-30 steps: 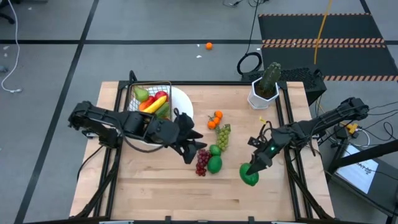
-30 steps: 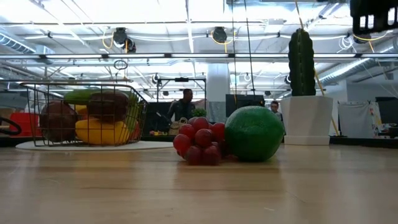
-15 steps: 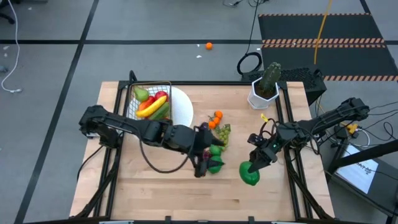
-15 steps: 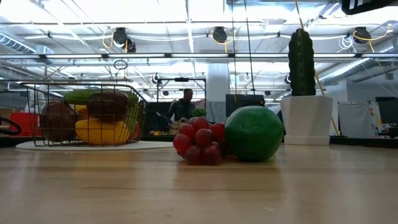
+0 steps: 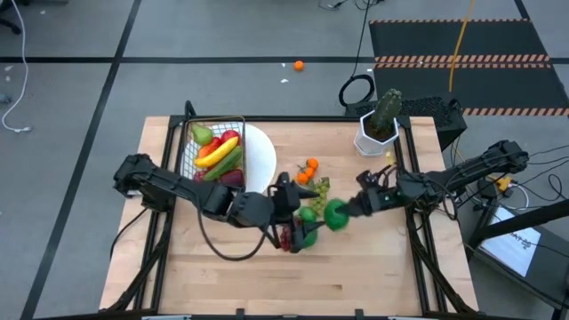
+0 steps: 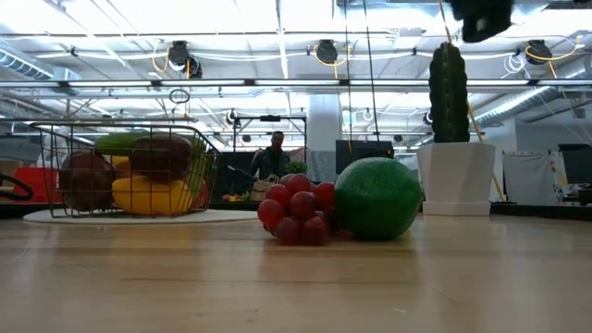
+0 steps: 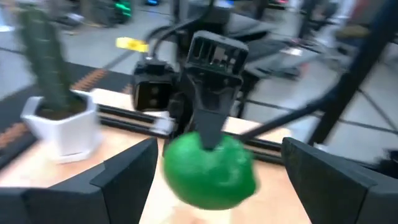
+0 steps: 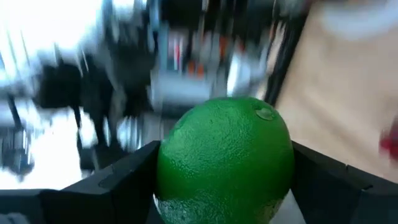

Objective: Build produce basket
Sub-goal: Put the top right green lime into the wire basket

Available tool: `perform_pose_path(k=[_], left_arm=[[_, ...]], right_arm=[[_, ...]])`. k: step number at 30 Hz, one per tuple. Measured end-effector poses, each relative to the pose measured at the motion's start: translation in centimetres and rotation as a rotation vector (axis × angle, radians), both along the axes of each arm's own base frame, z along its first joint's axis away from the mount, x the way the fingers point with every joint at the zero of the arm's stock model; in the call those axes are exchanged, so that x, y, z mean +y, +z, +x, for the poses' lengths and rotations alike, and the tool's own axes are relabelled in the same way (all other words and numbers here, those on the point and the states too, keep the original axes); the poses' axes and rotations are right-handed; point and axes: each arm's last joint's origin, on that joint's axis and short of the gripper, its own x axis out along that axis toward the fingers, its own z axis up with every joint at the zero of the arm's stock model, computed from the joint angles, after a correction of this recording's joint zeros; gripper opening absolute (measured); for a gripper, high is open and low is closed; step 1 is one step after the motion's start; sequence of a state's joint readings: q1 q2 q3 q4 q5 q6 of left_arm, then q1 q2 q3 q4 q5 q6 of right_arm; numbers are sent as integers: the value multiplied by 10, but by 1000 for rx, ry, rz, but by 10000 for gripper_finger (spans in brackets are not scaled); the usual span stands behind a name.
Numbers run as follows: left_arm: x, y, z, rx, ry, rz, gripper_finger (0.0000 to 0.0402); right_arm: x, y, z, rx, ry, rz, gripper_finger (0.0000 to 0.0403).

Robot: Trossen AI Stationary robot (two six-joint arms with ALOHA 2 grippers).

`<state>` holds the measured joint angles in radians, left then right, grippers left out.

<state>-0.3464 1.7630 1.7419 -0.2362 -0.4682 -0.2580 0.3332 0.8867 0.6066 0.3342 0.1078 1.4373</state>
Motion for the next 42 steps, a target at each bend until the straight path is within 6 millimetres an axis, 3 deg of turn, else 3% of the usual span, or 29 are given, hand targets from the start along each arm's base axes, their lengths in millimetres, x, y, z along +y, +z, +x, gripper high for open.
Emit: perform_pose_path(k=[7, 15, 21, 28, 42], left_arm=[[-3, -2, -4, -4, 214, 57, 342], [11, -4, 0, 34, 309, 222, 351], [38, -10, 13, 58, 377, 246, 396], [51, -28, 30, 109, 300, 273, 391], [78, -53, 57, 100, 356, 249, 391]], right_arm=[[-13, 4, 0, -43, -457, 21, 306], [-21, 7, -3, -65, -758, 25, 306], [-23, 9, -4, -85, -811, 34, 306], [-23, 9, -4, -80, -814, 20, 306], [-28, 5, 0, -65, -867, 15, 306]])
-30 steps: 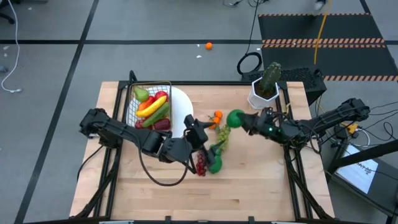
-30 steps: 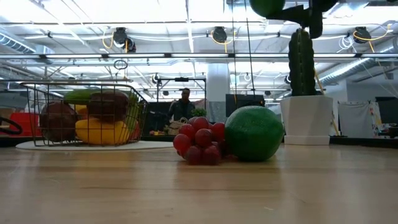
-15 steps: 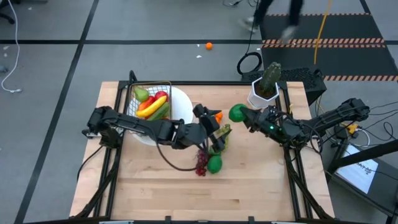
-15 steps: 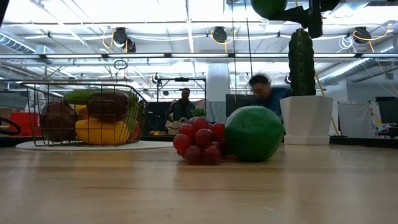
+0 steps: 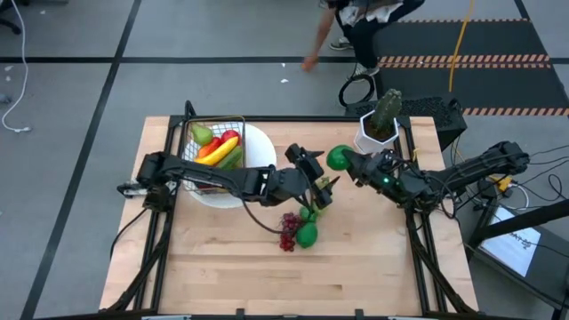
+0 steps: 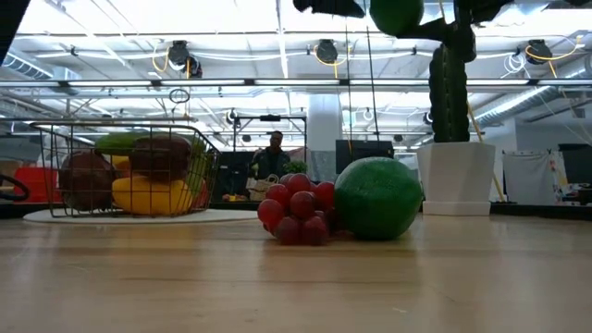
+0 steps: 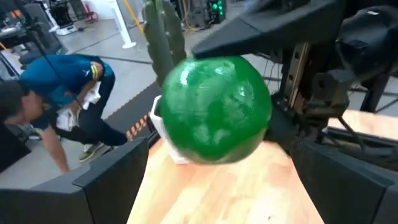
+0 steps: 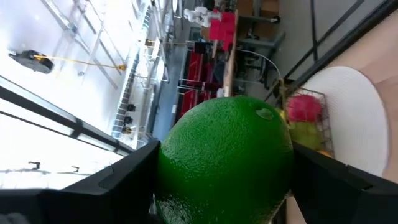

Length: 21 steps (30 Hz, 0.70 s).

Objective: Build produce basket
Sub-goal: Put the top right green lime into the wire basket

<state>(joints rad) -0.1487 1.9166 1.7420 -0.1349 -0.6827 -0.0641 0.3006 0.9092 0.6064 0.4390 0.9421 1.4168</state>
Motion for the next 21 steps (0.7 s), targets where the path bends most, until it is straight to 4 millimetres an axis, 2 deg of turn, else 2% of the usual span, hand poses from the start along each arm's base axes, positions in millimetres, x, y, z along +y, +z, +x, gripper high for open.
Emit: perform_pose_path(k=[9, 14, 21], left_arm=[[15, -6, 9, -38, 27, -14, 390], [24, -8, 12, -38, -41, -50, 390], [24, -7, 13, -38, -65, -38, 390]], right_arm=[[1, -1, 2, -10, 24, 15, 306], [1, -1, 2, -21, 31, 30, 306], [2, -1, 3, -20, 58, 29, 306]])
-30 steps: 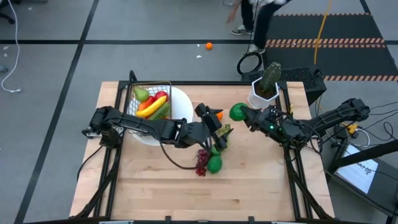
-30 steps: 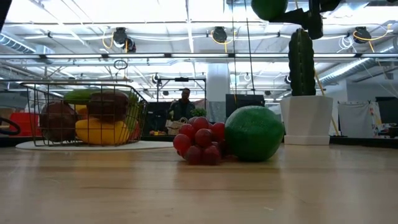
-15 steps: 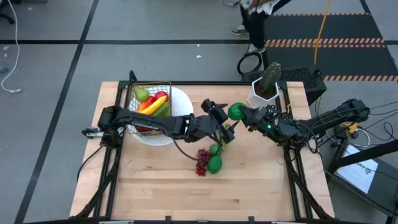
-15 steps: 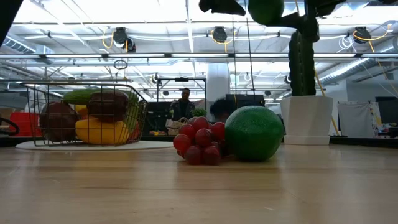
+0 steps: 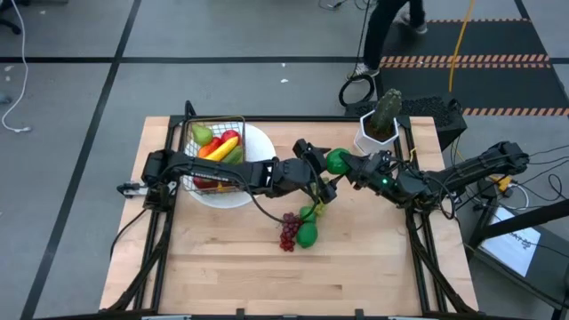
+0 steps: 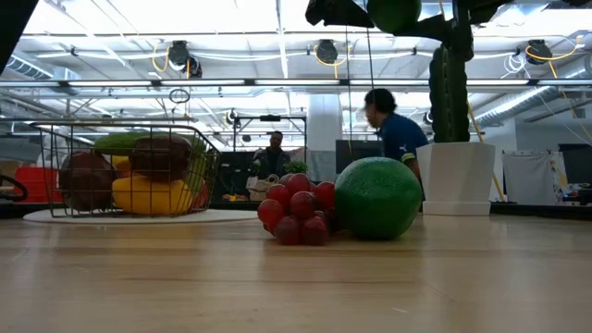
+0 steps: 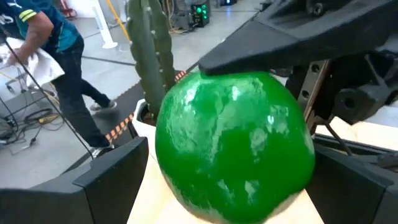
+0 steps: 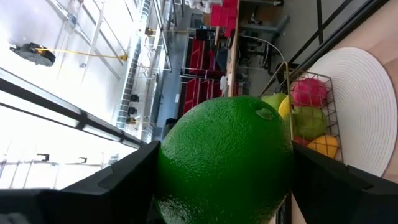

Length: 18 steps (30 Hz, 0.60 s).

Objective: Build produce basket
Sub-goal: Put the top right green lime into the wire basket

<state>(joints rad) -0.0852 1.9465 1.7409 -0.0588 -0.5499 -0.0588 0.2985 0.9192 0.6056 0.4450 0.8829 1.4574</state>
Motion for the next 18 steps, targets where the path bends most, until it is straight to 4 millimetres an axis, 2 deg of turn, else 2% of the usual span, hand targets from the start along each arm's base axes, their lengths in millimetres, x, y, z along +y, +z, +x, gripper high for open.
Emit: perform_pose_path(k=[5, 13, 15, 18], left_arm=[[-2, 1, 0, -4, -8, 11, 378], [-5, 1, 0, 1, -14, 18, 309], [-6, 2, -1, 3, -17, 31, 305], [-11, 16, -10, -4, -18, 54, 311]], right_arm=[[0, 0, 0, 1, -1, -1, 306], [0, 0, 0, 1, 13, -4, 309], [-1, 3, -2, 0, 50, -19, 318], [0, 9, -6, -22, 108, -42, 341]])
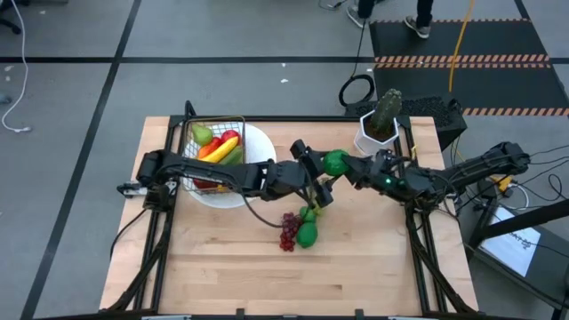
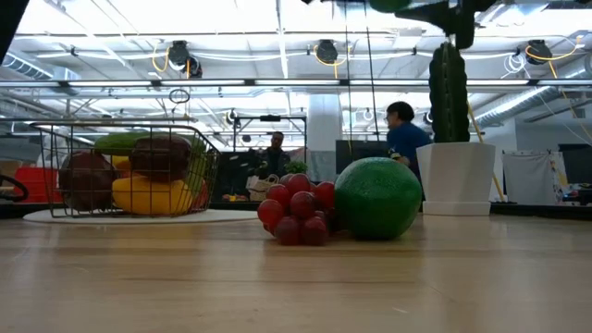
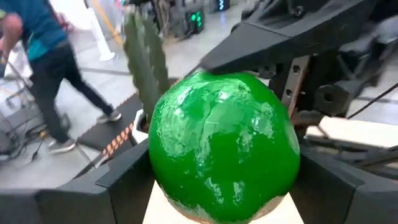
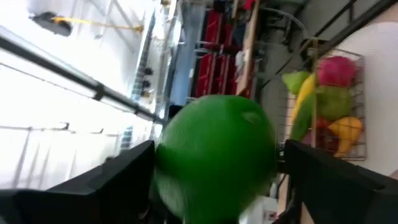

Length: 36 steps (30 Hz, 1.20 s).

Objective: Build produce basket
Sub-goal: Put the top right green lime into the wire basket

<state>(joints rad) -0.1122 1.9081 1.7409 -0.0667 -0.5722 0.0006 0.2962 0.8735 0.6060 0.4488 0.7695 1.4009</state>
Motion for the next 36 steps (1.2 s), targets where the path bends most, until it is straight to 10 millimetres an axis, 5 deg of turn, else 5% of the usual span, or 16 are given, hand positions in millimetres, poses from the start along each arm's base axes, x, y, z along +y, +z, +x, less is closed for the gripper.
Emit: perform_pose_path(k=[11, 23, 36], left_arm=[[1, 60, -73, 44, 32, -108, 304], [10, 143, -192, -301, 71, -535, 313], [23, 173, -260, -569, 94, -889, 314]], right_arm=[[-7, 20, -24, -36, 10, -126, 378], [-7, 24, -30, 28, 36, -348, 378], [-7, 22, -29, 100, 22, -449, 377]])
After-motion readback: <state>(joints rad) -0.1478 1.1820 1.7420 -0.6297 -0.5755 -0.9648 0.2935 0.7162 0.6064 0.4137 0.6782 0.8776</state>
